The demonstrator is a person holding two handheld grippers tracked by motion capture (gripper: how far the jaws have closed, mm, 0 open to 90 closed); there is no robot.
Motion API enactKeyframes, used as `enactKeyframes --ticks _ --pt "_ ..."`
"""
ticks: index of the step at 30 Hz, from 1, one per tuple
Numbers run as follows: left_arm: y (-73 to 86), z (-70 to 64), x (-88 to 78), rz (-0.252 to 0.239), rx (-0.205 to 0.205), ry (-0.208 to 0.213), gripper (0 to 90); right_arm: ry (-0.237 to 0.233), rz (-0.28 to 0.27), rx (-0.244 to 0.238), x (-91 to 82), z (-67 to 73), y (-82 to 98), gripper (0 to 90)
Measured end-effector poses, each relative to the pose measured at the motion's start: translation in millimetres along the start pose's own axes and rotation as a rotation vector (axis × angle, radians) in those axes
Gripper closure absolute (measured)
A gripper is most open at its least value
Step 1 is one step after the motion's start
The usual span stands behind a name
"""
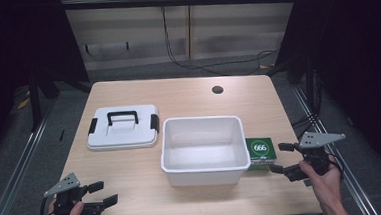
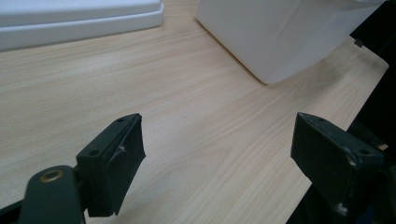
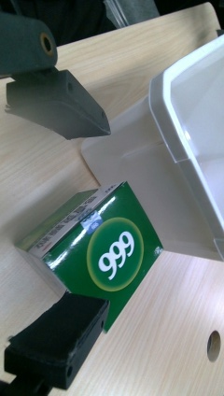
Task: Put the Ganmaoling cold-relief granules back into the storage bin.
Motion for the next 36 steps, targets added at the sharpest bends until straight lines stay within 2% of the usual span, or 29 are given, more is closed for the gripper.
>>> enactKeyframes --ticks 4,6,7,8,11,12,14,15,19,22,23,26,28,30,31,36 --pt "0.1 0.2 -0.3 -0.001 0.001 -0.002 17.2 -0.028 0.032 -0.076 3.5 0.6 -13.4 13.7" --pt "0.3 -0.2 0.1 0.002 0.0 -0.003 17.2 -0.025 0.054 -0.113 5.1 -0.4 -19.9 13.7" --pt "0.3 -0.2 0.1 0.002 0.0 -0.003 17.2 -0.025 0.054 -0.113 5.1 -0.4 -19.9 13.7" --pt "0.3 -0.2 0.0 0.002 0.001 -0.001 17.3 -0.036 0.088 -0.134 7.4 -2.1 -25.9 13.8" --pt "0.1 -0.1 -0.5 0.0 0.005 0.002 17.2 -0.033 0.119 -0.16 9.3 -3.9 -31.4 13.8" --pt "-0.1 0.1 -0.5 0.0 0.005 0.0 17.2 -0.046 0.145 -0.184 10.9 -5.4 -36.5 13.8" --pt "0.0 0.0 -0.3 0.0 0.004 0.0 17.2 -0.047 0.154 -0.191 11.6 -6.3 -38.8 13.8" --pt "0.1 -0.6 0.3 0.002 0.004 0.0 17.2 -0.059 0.177 -0.212 14.0 -7.8 -42.1 13.8" --pt "0.2 -0.7 0.1 0.003 0.006 0.001 17.2 -0.083 0.212 -0.228 18.0 -9.6 -44.5 14.2" --pt "0.1 -0.6 0.4 0.004 0.007 0.003 17.2 -0.082 0.245 -0.21 25.8 -13.9 -46.3 14.2" --pt "0.1 -0.6 0.6 0.005 0.007 0.002 17.2 -0.096 0.26 -0.212 28.0 -14.9 -46.1 14.3" --pt "0.2 -1.0 0.6 0.004 0.007 0.002 17.2 -0.094 0.261 -0.226 32.5 -16.2 -48.0 14.5" --pt "0.5 -1.0 1.2 0.007 0.004 0.006 17.2 -0.098 0.276 -0.266 37.0 -16.7 -49.6 13.5" --pt "0.2 -0.8 1.1 0.005 0.004 0.007 17.2 -0.122 0.297 -0.298 38.9 -14.8 -52.1 13.7" --pt "0.5 -0.7 1.3 0.007 0.003 0.007 17.2 -0.13 0.316 -0.34 40.5 -13.9 -55.3 13.3" --pt "0.3 -1.4 1.4 0.008 0.007 0.012 17.2 -0.152 0.369 -0.408 41.4 -12.2 -61.0 12.7"
Point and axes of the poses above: each handheld gripper's, and its own axes: x roughly forward along the jaws, y roughly out of its underside, z roughly to its left, the point moved 6 cm from there along x, roughly forward along the jaws, and after that the axes turned 8 degrees about y, right-handed, at the moved point
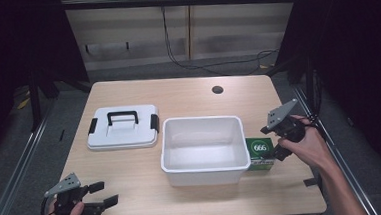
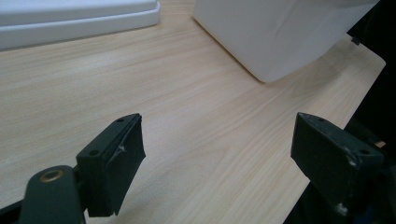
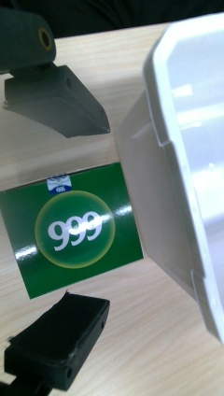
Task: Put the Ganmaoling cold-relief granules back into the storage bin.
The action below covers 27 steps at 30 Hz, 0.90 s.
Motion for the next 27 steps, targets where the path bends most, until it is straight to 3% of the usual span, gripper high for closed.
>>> enactKeyframes --ticks 6,9,15,19,27 --pt "0.3 0.2 1.1 0.006 0.001 0.008 17.2 -0.023 0.086 -0.077 5.7 0.2 -1.9 10.6" --pt "0.6 0.6 1.5 0.013 0.002 0.003 17.2 -0.024 0.091 -0.107 10.2 -0.6 -2.6 9.9" --pt "0.7 0.5 1.4 0.007 -0.004 0.006 17.2 -0.041 0.139 -0.131 19.8 -1.3 -2.0 9.3" --pt "1.8 0.1 3.6 0.024 -0.002 0.015 17.2 -0.092 0.184 -0.165 26.1 -1.1 -1.9 9.3" --pt "2.2 -0.3 4.1 0.028 -0.004 0.025 17.2 -0.103 0.269 -0.22 34.6 -3.4 -4.3 9.3"
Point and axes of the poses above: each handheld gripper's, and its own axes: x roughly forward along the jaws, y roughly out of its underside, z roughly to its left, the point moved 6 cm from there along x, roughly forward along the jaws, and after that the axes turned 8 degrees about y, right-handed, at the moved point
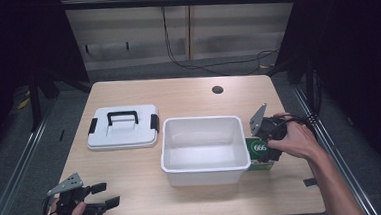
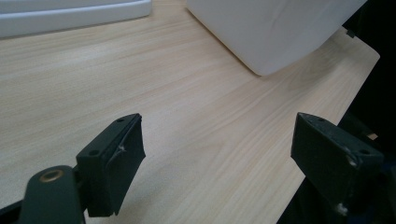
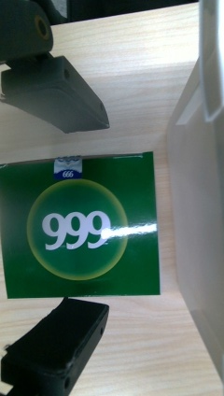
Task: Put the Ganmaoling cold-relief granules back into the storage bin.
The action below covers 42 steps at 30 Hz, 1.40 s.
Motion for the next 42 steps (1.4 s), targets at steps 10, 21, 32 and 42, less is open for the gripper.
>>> enactKeyframes --ticks 10,21,32,42 --pt "-0.4 -0.8 0.4 0.0 0.007 0.01 17.1 -0.001 0.085 -0.025 6.1 -3.2 1.6 9.3" --pt "-0.4 -0.6 0.5 0.0 0.006 0.01 17.1 -0.021 0.146 -0.053 25.3 -5.8 6.4 9.7" --pt "-0.4 -0.6 0.4 0.0 0.006 0.008 17.1 -0.02 0.151 -0.047 25.3 -4.3 6.5 15.4" --pt "-0.4 -0.8 0.4 0.0 0.007 0.01 17.1 0.006 0.134 0.019 12.6 -3.1 16.0 15.9"
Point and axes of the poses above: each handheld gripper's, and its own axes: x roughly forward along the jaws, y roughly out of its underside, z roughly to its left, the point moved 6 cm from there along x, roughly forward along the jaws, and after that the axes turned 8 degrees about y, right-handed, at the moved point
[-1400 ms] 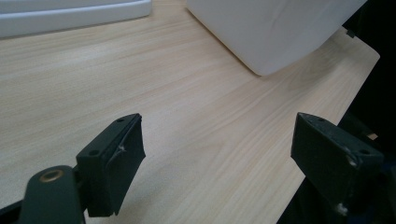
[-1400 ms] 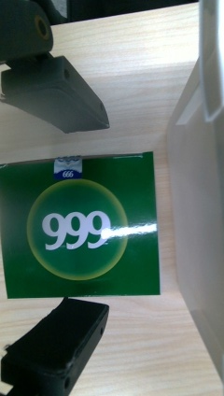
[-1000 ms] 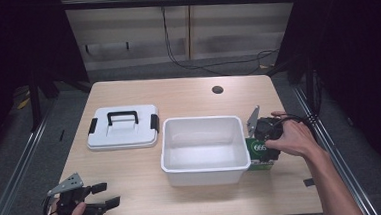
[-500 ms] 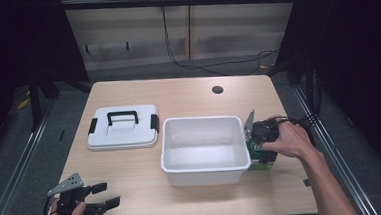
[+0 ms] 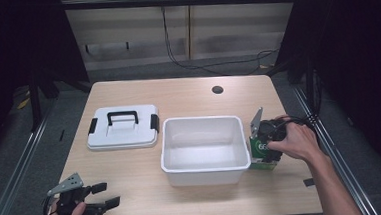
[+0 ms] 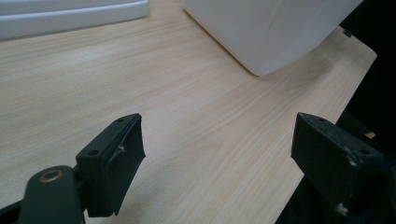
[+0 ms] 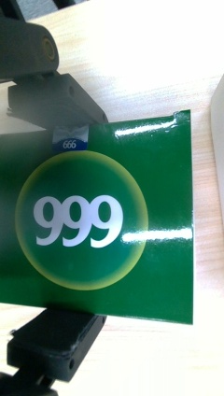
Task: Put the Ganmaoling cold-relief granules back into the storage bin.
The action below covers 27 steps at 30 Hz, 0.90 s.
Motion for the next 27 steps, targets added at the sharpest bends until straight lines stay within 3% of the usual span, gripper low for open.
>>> enactKeyframes --ticks 8,21,27 --pt "-0.1 0.2 0.3 0.001 0.002 0.001 17.1 -0.013 -0.033 0.032 -6.6 2.6 9.2 16.0" --pt "0.0 0.3 0.2 -0.001 -0.003 -0.002 17.1 -0.003 -0.107 0.132 -25.0 5.6 26.8 16.0" --pt "-0.2 0.5 -0.5 -0.002 0.001 -0.004 17.1 -0.006 -0.134 0.142 -29.4 7.7 31.3 16.0"
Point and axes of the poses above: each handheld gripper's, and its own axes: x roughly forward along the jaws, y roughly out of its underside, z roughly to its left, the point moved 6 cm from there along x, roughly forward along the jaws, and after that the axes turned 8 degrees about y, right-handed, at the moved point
